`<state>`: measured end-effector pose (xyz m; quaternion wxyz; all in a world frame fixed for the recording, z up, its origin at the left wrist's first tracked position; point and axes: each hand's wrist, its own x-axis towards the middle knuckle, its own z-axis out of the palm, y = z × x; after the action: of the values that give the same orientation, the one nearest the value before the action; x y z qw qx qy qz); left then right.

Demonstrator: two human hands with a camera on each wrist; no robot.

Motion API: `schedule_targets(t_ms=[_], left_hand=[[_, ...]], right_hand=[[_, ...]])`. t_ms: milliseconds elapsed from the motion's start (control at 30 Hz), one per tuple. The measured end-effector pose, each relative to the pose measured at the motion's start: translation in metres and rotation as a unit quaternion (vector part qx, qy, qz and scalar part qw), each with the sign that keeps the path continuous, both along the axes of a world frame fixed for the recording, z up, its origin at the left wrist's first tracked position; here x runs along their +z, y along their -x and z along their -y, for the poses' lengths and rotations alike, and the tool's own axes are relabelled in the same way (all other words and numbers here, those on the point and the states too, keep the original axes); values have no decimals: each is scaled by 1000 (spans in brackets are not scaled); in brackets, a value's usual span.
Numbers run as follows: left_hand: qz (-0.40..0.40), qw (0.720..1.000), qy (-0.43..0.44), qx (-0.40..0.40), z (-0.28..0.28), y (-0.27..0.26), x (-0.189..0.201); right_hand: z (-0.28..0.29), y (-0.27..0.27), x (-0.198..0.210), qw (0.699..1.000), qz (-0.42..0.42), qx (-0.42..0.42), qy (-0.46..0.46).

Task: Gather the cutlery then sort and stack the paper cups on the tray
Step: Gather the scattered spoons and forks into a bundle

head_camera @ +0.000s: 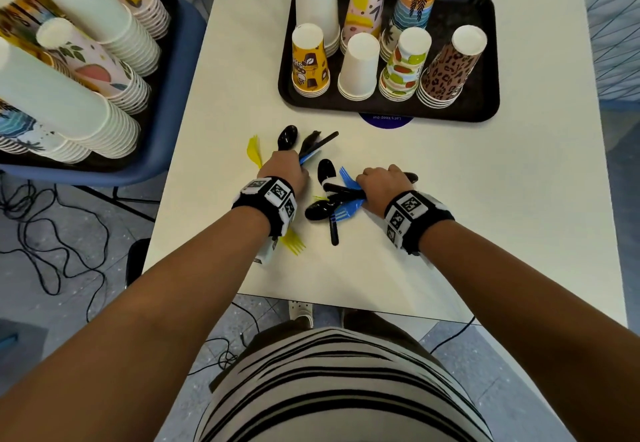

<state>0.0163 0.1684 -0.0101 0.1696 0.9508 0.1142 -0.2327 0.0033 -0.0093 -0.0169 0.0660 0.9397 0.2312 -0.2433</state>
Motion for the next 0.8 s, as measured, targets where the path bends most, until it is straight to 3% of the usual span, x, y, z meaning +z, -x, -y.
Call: schedule_targets(t_ms=[133, 433, 600, 700, 800], left_hand=[[22, 998, 48, 31, -5, -4, 3], [63, 986, 131, 82, -32, 10, 14], [79, 979, 94, 161, -60, 21, 12], [55, 977, 72, 195, -74, 24, 3], [25, 975, 69, 209, -77, 26, -4]], right_hand=[[9, 5, 0, 1000, -4, -2, 6], [26, 17, 12, 987, -23, -143, -69], [10, 14, 16, 964, -38, -224, -137], [-11, 16, 12, 930, -63, -292, -212], [-29, 20, 7, 919, -94, -313, -221]])
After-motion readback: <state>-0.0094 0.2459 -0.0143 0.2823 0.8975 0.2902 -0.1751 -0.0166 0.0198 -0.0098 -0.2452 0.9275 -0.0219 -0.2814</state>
